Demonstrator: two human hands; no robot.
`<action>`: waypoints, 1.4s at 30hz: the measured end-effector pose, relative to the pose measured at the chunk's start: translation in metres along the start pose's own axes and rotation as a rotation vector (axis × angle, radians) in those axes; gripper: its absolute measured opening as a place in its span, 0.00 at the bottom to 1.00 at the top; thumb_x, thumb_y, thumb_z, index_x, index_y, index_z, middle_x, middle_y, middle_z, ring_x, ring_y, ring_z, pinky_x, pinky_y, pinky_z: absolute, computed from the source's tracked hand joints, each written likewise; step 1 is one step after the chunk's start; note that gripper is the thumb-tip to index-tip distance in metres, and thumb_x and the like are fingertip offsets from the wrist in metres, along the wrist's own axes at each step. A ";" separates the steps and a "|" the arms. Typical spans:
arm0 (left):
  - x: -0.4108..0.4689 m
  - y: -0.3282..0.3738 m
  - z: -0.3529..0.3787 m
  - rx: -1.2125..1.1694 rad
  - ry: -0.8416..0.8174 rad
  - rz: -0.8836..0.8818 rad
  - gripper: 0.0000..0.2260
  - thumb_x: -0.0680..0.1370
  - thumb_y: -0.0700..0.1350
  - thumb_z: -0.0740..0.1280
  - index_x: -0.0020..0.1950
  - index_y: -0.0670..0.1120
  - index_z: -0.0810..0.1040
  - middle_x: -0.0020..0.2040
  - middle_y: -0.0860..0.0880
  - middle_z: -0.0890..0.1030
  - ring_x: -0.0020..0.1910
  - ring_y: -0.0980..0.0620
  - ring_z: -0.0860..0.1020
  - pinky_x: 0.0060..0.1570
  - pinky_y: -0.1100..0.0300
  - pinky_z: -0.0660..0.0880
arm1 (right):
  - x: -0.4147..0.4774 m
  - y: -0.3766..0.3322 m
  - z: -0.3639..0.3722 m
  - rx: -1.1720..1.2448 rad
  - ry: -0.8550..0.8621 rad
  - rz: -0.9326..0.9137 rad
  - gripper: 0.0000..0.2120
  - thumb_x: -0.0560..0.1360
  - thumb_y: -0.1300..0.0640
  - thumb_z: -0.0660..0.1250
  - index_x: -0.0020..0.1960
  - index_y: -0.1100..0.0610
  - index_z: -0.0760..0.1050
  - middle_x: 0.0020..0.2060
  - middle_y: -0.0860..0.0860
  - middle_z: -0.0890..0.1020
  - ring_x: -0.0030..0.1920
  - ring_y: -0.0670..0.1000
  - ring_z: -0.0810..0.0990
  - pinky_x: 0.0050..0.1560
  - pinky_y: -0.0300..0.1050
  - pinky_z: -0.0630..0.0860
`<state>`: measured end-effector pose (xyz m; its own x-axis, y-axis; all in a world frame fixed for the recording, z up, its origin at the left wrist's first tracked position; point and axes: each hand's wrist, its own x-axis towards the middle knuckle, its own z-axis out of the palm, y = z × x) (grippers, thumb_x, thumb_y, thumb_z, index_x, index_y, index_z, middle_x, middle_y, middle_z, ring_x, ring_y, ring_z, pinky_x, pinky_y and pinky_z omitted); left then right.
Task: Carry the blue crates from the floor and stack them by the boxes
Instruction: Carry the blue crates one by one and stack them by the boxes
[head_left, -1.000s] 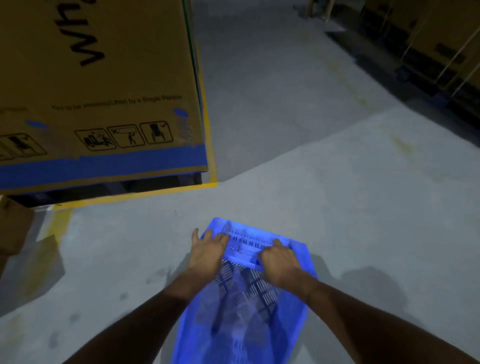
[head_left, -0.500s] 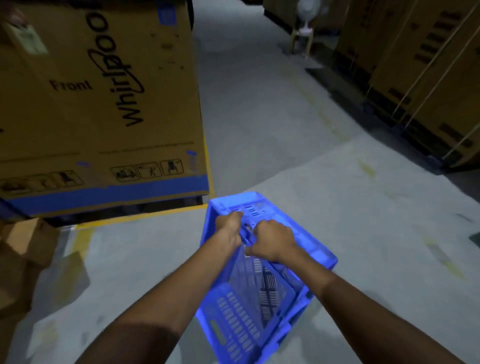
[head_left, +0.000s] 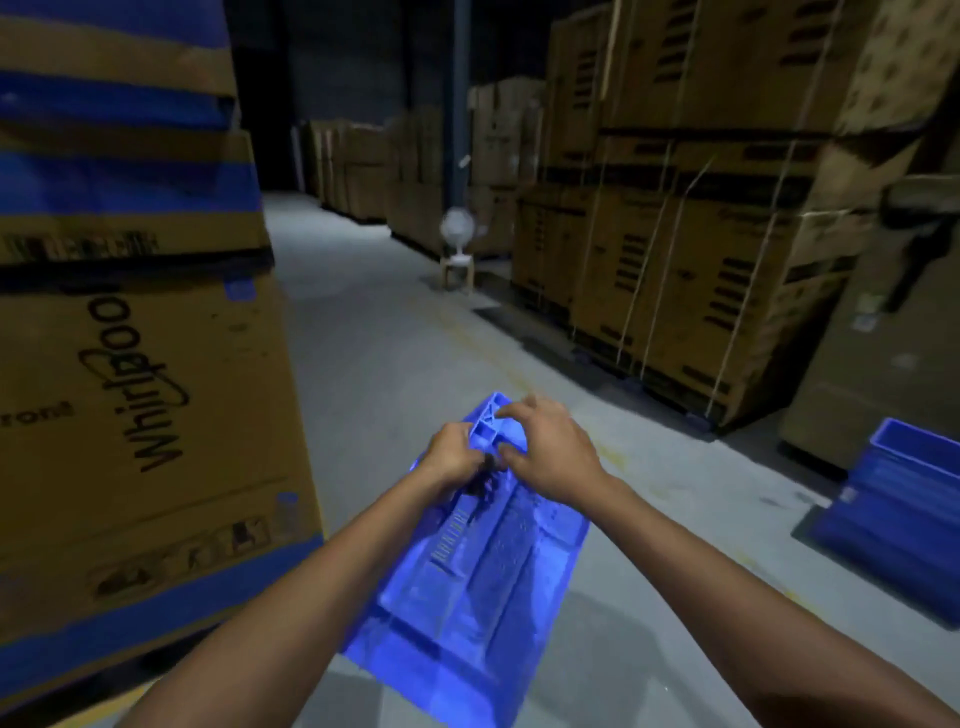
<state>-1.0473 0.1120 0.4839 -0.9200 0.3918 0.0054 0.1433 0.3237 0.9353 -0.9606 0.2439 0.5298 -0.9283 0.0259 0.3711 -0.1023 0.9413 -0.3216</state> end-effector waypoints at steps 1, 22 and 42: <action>0.003 0.013 0.000 0.078 -0.068 0.045 0.09 0.69 0.35 0.72 0.33 0.45 0.76 0.24 0.49 0.77 0.24 0.50 0.76 0.26 0.61 0.73 | 0.002 0.008 -0.007 -0.047 -0.022 -0.020 0.28 0.72 0.48 0.69 0.71 0.48 0.69 0.68 0.54 0.70 0.67 0.58 0.68 0.63 0.54 0.72; 0.158 0.194 0.101 0.489 -0.768 0.213 0.17 0.71 0.41 0.77 0.58 0.46 0.80 0.54 0.45 0.84 0.52 0.43 0.83 0.51 0.45 0.80 | 0.103 0.247 -0.087 0.750 0.165 0.283 0.38 0.73 0.24 0.49 0.29 0.58 0.69 0.27 0.54 0.78 0.32 0.56 0.76 0.46 0.57 0.73; 0.425 0.238 0.371 0.126 -0.047 0.472 0.23 0.78 0.48 0.65 0.23 0.44 0.68 0.25 0.45 0.69 0.29 0.49 0.68 0.33 0.55 0.63 | 0.180 0.522 -0.119 0.276 0.320 0.595 0.28 0.83 0.41 0.51 0.29 0.52 0.71 0.35 0.61 0.80 0.39 0.55 0.76 0.41 0.50 0.68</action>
<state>-1.2692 0.6750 0.5775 -0.7266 0.5587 0.3999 0.5868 0.2020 0.7841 -1.1382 0.7798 0.5325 -0.7096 0.6431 0.2879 0.2610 0.6194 -0.7404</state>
